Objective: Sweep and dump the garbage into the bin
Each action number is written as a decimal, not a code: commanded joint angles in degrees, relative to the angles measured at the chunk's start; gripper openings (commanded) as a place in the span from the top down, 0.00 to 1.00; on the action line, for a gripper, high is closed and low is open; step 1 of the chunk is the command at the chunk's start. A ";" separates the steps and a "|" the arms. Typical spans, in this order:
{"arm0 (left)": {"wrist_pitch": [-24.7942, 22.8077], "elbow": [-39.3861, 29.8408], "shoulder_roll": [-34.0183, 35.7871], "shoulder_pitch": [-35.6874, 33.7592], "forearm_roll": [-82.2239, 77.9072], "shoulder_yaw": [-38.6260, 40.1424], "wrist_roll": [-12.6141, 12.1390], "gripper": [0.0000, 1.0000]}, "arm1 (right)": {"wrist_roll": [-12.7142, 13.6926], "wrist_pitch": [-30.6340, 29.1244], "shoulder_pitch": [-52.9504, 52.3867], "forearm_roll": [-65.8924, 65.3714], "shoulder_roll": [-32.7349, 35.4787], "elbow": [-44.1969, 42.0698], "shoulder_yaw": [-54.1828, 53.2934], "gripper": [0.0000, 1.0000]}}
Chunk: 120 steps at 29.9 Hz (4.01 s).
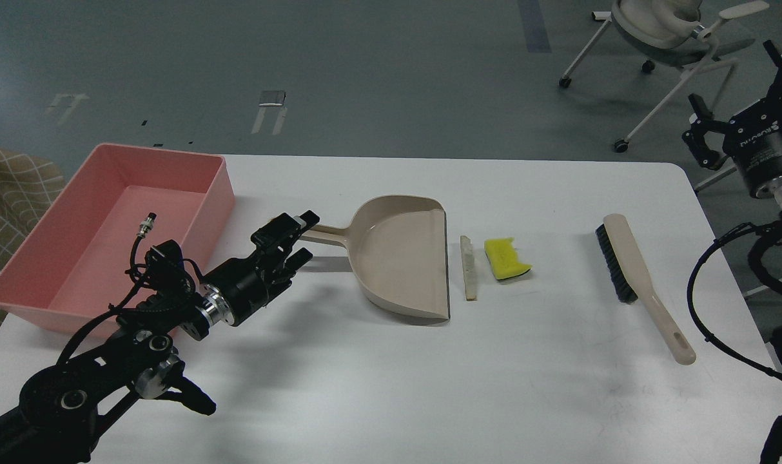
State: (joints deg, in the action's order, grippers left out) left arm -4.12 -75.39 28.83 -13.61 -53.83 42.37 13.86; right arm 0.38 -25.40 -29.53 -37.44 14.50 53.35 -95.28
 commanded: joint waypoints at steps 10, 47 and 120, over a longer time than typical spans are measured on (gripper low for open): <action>4.47 8.42 -6.06 -1.50 0.40 1.05 0.12 0.09 | -0.03 -0.09 0.09 -0.09 0.00 0.00 0.01 0.00; 4.56 17.82 -11.51 -7.40 0.31 0.61 0.82 0.42 | 0.05 0.00 0.88 -0.09 -0.53 0.88 0.18 0.00; 8.60 16.85 -11.34 -8.63 -3.99 -0.27 7.49 0.86 | 0.58 -2.60 14.14 -39.86 40.96 32.33 23.64 0.00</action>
State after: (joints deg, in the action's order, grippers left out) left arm 4.54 -58.53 17.60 -22.75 -55.68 42.13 19.95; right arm 0.85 -28.01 -17.36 -68.05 55.79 82.23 -74.51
